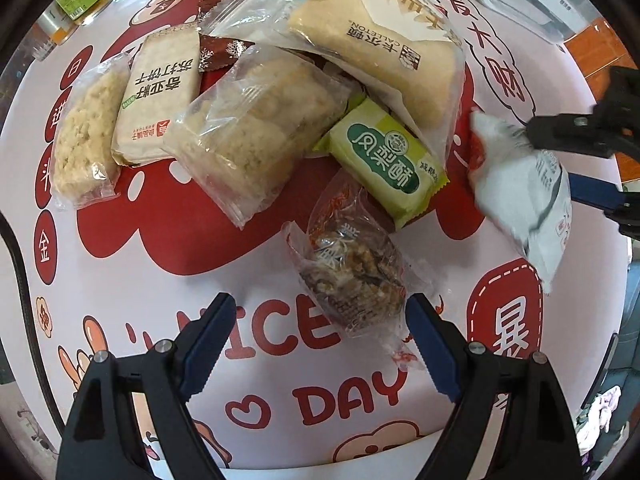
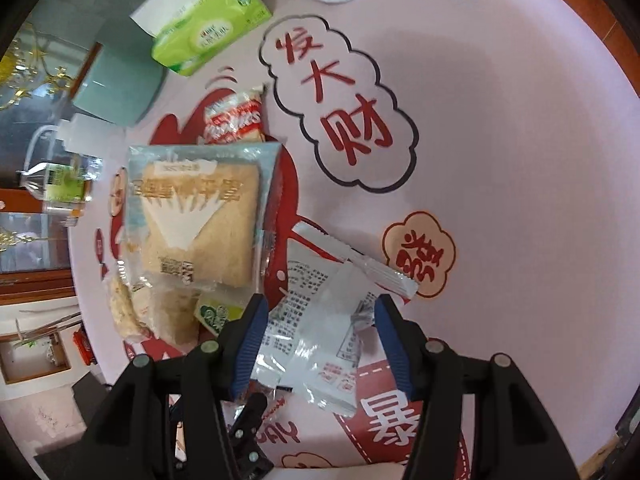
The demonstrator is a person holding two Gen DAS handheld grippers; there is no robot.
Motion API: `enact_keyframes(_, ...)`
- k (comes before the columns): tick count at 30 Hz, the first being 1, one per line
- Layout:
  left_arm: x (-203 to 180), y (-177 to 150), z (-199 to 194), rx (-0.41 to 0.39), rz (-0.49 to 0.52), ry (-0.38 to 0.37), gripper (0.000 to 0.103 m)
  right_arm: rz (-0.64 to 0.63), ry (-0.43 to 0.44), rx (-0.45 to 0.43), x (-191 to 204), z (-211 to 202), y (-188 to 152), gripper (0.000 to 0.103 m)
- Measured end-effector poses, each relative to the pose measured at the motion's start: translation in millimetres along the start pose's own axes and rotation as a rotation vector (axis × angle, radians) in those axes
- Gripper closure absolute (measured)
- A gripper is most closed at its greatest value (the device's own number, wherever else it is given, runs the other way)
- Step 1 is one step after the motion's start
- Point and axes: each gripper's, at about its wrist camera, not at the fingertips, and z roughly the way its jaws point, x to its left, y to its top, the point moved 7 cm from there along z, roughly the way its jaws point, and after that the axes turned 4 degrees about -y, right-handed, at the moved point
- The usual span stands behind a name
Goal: Organize snacks
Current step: 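Grasp the white wrapped pack with the right gripper while the left grasps the nut bag, then drop both held snacks into the white tray and open both grippers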
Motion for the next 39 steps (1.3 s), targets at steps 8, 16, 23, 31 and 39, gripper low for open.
enact_keyframes(8,-8,-5,-3,-0.013,0.066,-0.007,0.075,-0.006,-0.066,0.080,5,35,-11,0.043)
enact_keyframes(16,-10,-21,-23,-0.064,0.095,-0.022,0.083,-0.102,-0.053,0.058,11,26,-31,0.053)
enact_keyframes(23,-8,-39,-90,-0.160,0.120,-0.048,0.087,-0.164,0.050,-0.045,9,-21,-58,0.053)
enact_keyframes(31,-20,-89,-194,-0.330,0.188,-0.076,0.087,-0.304,0.200,-0.219,18,-121,-103,0.053)
enact_keyframes(39,-23,-168,-262,-0.437,0.237,-0.107,0.087,-0.466,0.264,-0.398,18,-199,-195,0.053)
